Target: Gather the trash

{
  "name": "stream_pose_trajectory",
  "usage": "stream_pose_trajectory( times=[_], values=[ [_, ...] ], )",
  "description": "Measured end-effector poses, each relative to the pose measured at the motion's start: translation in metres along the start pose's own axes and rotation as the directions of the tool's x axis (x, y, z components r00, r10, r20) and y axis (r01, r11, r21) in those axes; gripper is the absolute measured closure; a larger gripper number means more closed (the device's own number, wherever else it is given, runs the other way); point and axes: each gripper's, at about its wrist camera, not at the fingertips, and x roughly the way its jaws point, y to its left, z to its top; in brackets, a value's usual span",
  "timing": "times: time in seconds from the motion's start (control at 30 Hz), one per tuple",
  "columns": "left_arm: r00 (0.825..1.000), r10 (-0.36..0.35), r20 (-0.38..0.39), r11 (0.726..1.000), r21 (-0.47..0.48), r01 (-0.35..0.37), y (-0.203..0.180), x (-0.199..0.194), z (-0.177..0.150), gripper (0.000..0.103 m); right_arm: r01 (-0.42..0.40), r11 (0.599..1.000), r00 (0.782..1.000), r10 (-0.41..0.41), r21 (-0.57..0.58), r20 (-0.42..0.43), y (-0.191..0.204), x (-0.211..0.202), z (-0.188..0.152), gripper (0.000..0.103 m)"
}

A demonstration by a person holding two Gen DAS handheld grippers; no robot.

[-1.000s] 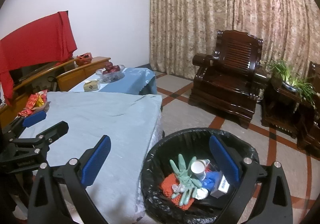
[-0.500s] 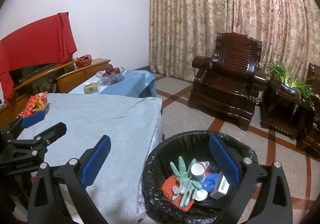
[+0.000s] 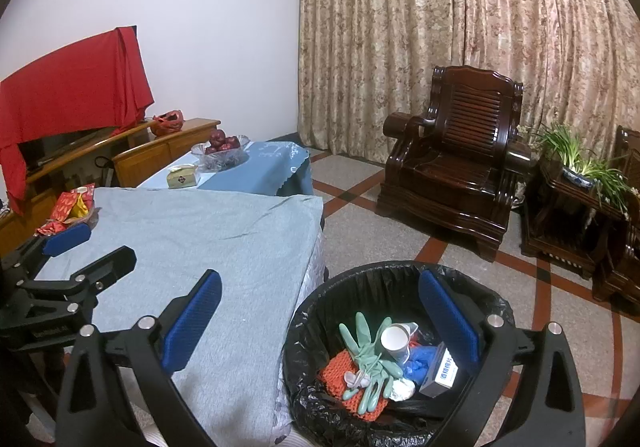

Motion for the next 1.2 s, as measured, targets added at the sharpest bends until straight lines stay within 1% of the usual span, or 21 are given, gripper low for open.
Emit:
stream_pose_trajectory(
  times=[0.47, 1.2],
  values=[
    [1.0, -0.004, -0.003, 1.0, 0.014, 0.004, -0.011, 0.002, -0.003, 0.006, 0.005, 1.0, 1.0, -0.005, 0.009, -0.005, -0.002, 0.0, -0.001, 0.006],
    [1.0, -0.006, -0.011, 1.0, 0.018, 0.006, -0.016, 0.004, -0.005, 0.006, 0.009, 1.0, 1.0, -0.008, 0.013, -0.009, -0.004, 0.001, -0.002, 0.006]
  ],
)
